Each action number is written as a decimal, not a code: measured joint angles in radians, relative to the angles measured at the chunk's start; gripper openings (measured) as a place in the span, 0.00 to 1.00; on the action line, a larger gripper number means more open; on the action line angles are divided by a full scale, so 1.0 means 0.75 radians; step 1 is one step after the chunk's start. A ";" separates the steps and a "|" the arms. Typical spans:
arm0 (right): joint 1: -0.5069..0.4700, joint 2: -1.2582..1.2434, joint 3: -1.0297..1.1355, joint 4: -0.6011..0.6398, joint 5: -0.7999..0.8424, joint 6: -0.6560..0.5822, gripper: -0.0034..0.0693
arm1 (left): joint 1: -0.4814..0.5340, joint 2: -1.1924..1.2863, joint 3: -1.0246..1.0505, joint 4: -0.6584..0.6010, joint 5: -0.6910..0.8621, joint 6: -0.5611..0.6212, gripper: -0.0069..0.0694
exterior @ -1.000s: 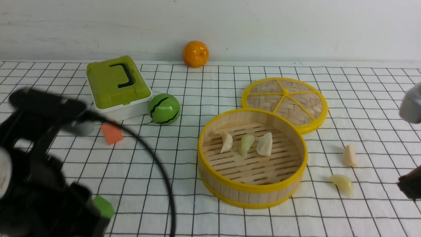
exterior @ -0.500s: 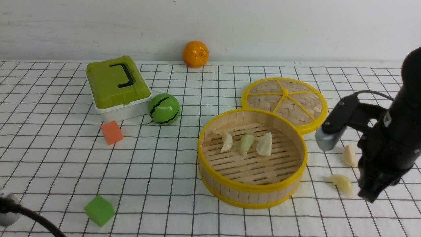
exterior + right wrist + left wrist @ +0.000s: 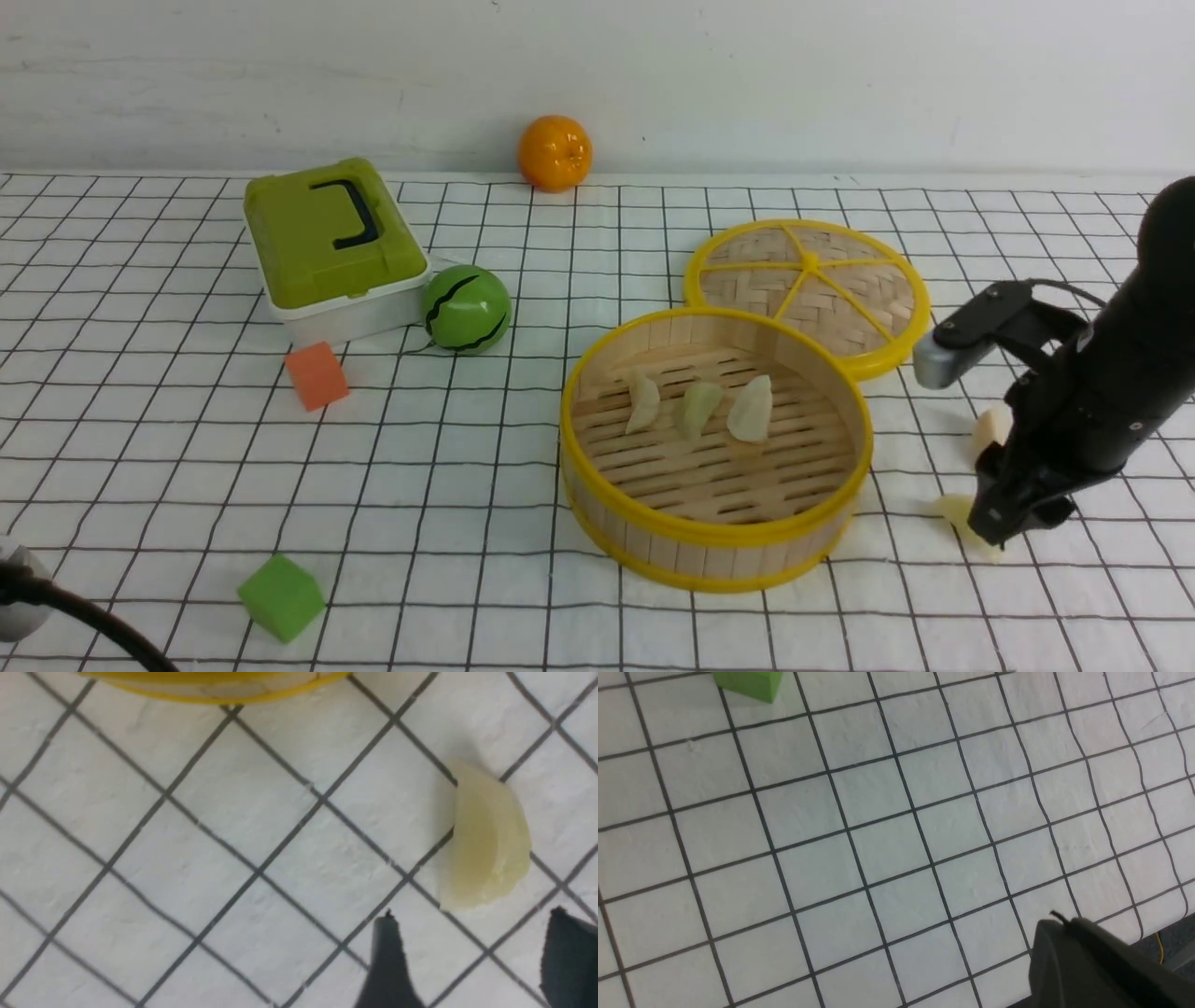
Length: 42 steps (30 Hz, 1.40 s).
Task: Put the dumplings into the steamer on the table with the white tablecloth.
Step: 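Reach for and grasp a dumpling lying on the table beside the steamer, then place the dumpling in the bamboo steamer basket with the right gripper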
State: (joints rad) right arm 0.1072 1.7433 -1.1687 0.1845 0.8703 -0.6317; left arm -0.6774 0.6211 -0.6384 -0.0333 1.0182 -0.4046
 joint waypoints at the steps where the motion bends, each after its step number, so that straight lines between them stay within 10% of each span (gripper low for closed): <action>1: 0.000 0.024 0.000 0.000 -0.033 -0.007 0.74 | 0.000 0.000 0.000 0.001 -0.001 0.000 0.07; 9: 0.000 0.175 -0.001 -0.038 -0.209 -0.007 0.76 | 0.000 0.000 0.000 0.004 -0.003 -0.002 0.07; 15: -0.002 0.192 -0.018 -0.041 -0.211 -0.002 0.36 | 0.000 0.000 0.000 0.000 -0.003 -0.005 0.07; 25: 0.073 0.000 -0.249 -0.021 0.131 0.239 0.37 | 0.000 0.000 0.000 0.010 -0.026 -0.005 0.07; 30: 0.340 -0.058 -0.381 -0.013 0.260 0.363 0.37 | 0.000 0.000 0.000 0.027 -0.054 -0.005 0.07; 42: 0.565 0.168 -0.385 -0.066 -0.190 0.938 0.37 | 0.000 0.000 0.000 0.044 -0.047 -0.005 0.07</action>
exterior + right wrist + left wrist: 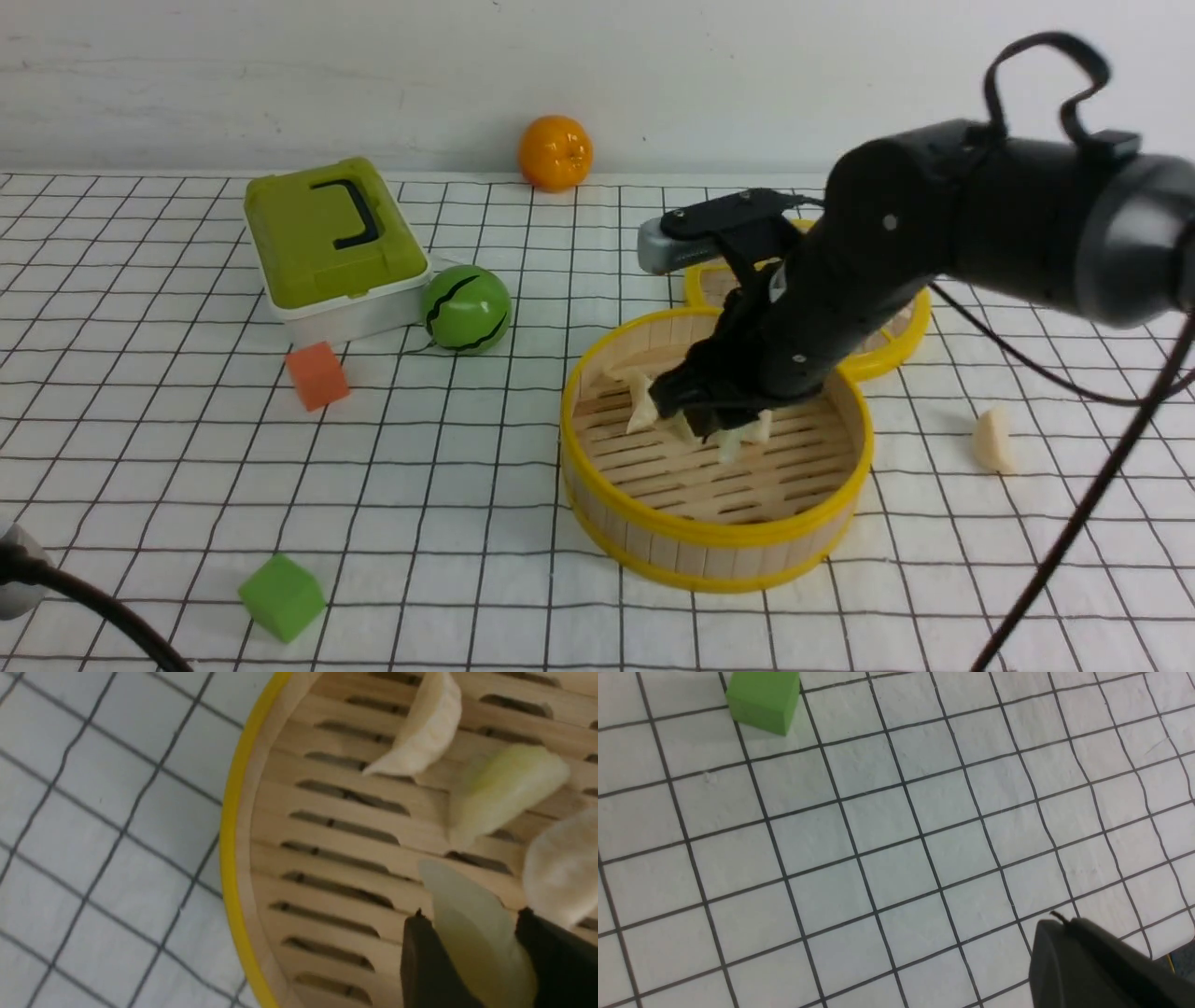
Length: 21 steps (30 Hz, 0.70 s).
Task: Put the dumplings into the steamer on the table with the white tablecloth.
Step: 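Place the dumpling in the bamboo steamer basket with the right gripper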
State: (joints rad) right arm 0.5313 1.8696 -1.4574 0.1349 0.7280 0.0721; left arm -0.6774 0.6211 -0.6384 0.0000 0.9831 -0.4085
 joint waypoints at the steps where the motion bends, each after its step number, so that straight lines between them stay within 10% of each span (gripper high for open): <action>1: 0.008 0.028 0.000 -0.001 -0.029 0.033 0.37 | 0.000 0.000 0.000 0.000 0.000 0.000 0.08; 10: 0.022 0.154 0.000 0.000 -0.076 0.145 0.39 | 0.000 0.000 0.000 0.000 0.015 0.000 0.08; 21: 0.022 0.154 -0.051 -0.004 0.068 0.200 0.70 | 0.000 0.000 0.000 0.000 0.017 0.000 0.09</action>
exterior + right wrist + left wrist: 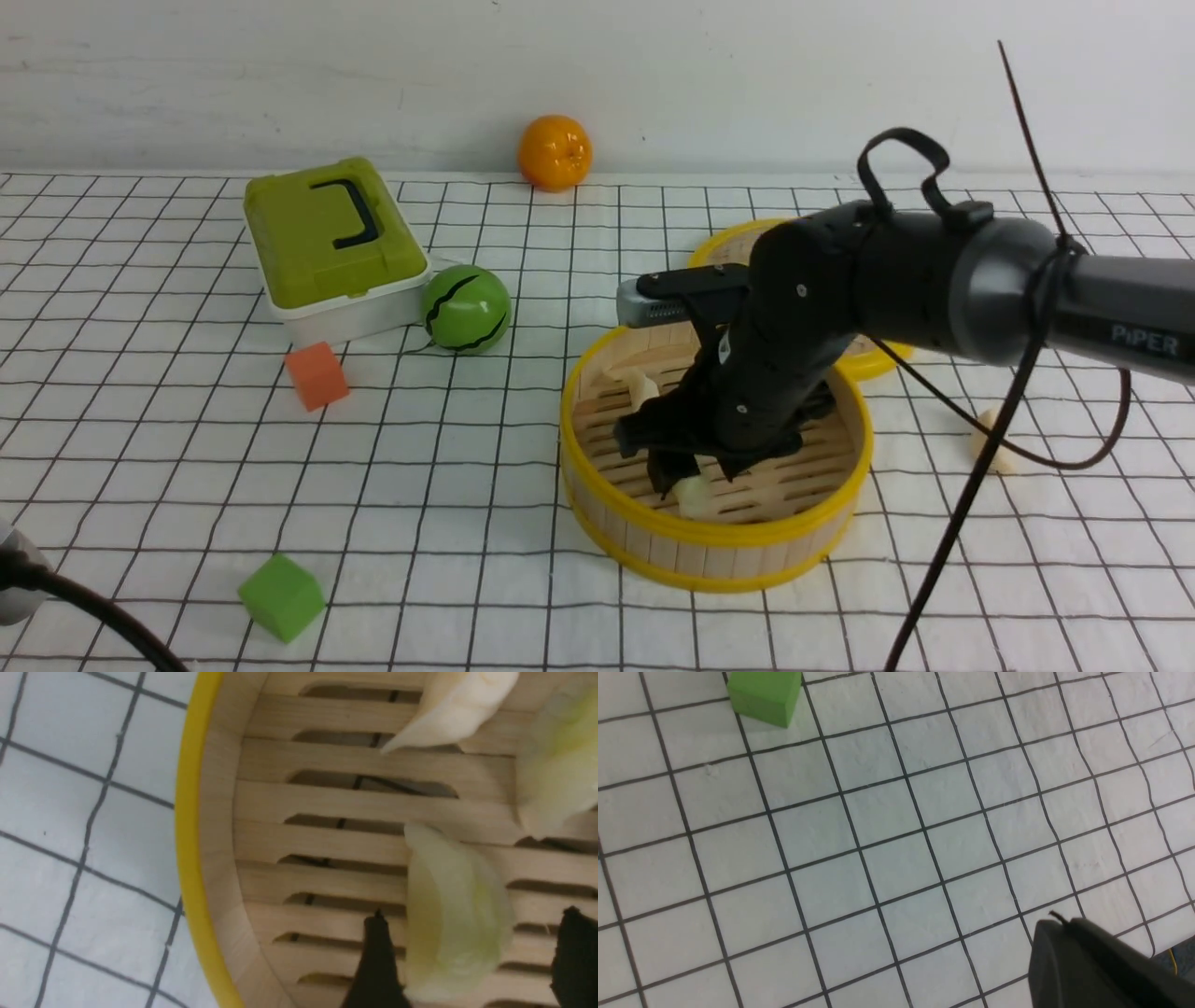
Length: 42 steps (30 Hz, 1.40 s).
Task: Put the dumplings into the steamer on the table with the white tablecloth.
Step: 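Place the dumpling in the bamboo steamer basket with the right gripper, then reach for and grasp a dumpling lying on the table beside the steamer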
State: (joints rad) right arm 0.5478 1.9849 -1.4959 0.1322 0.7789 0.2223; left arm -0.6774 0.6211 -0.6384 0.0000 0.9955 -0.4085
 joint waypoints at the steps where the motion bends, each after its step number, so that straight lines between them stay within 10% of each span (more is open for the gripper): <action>1: 0.000 -0.008 -0.017 -0.008 0.051 0.000 0.71 | 0.000 0.000 0.000 0.000 0.001 0.000 0.09; 25: -0.696 -0.117 -0.001 -0.157 0.265 -0.069 0.72 | 0.000 0.000 0.000 -0.035 -0.063 0.000 0.11; 42: -0.730 0.121 -0.001 -0.043 0.013 -0.203 0.67 | 0.000 0.000 0.000 -0.117 -0.071 -0.042 0.12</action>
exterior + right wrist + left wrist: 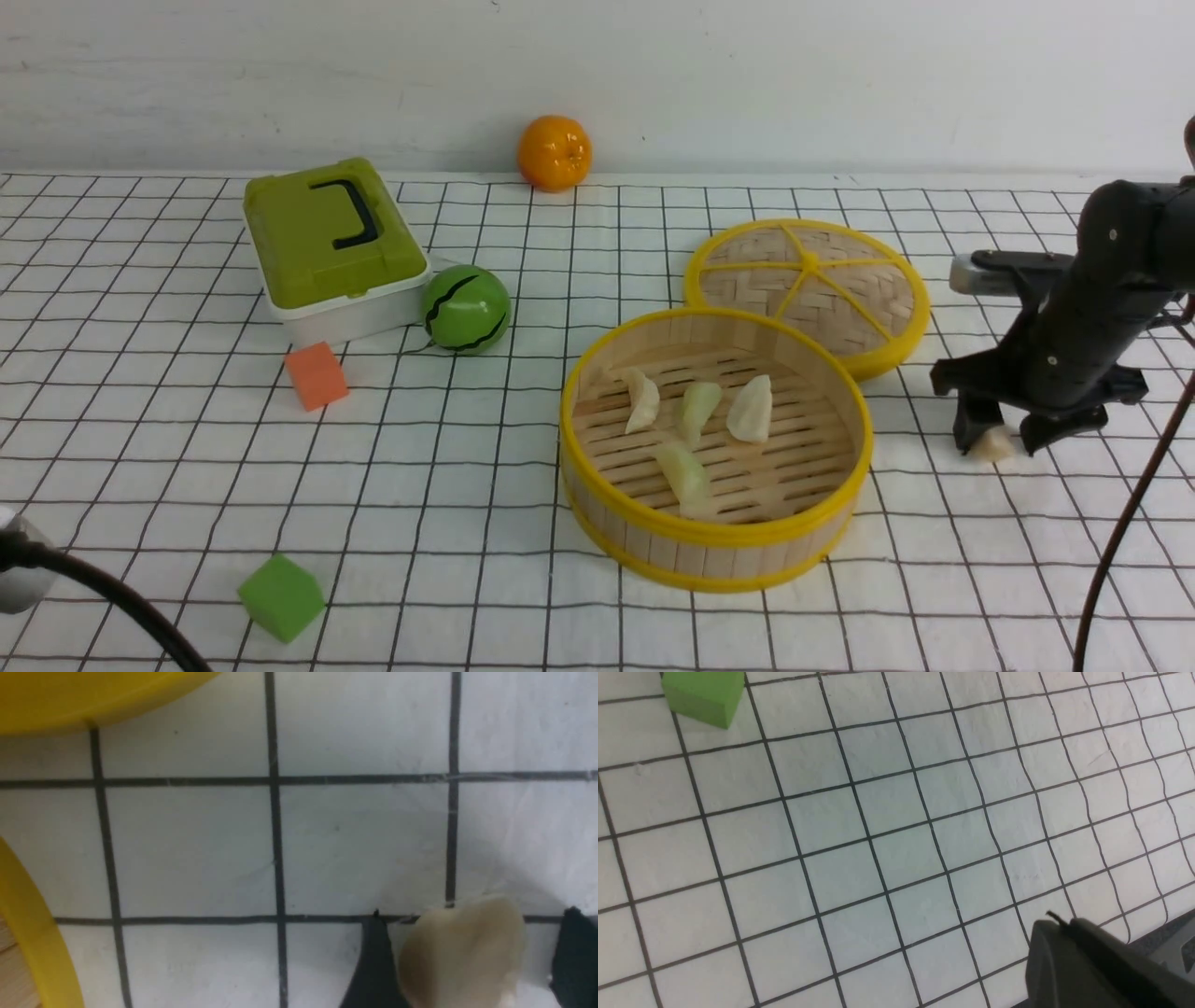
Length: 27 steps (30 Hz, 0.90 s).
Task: Put the dumplings into the steamer on the table with the white tablecloth.
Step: 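Reach for and grasp a dumpling lying on the table beside the steamer, then place the dumpling in the bamboo steamer basket with the right gripper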
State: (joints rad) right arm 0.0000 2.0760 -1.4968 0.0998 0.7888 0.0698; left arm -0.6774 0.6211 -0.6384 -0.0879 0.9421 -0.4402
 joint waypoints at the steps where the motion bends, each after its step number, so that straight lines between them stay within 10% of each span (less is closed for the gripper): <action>1: 0.000 0.000 0.000 0.003 0.004 -0.003 0.59 | 0.000 0.000 0.000 -0.003 0.000 -0.014 0.12; 4: 0.000 0.000 -0.007 0.014 0.036 -0.032 0.44 | 0.000 0.000 0.000 -0.003 0.000 -0.019 0.12; 13: 0.040 -0.145 -0.077 0.203 0.317 -0.283 0.44 | 0.000 0.000 0.000 0.028 0.007 -0.024 0.13; 27: 0.522 -0.307 0.091 0.380 0.137 -0.320 0.44 | 0.000 0.000 0.000 0.117 -0.001 -0.022 0.14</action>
State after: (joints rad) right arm 0.3912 1.8459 -1.4288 0.3851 0.8914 -0.1702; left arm -0.6774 0.6211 -0.6384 0.0000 0.9411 -0.4568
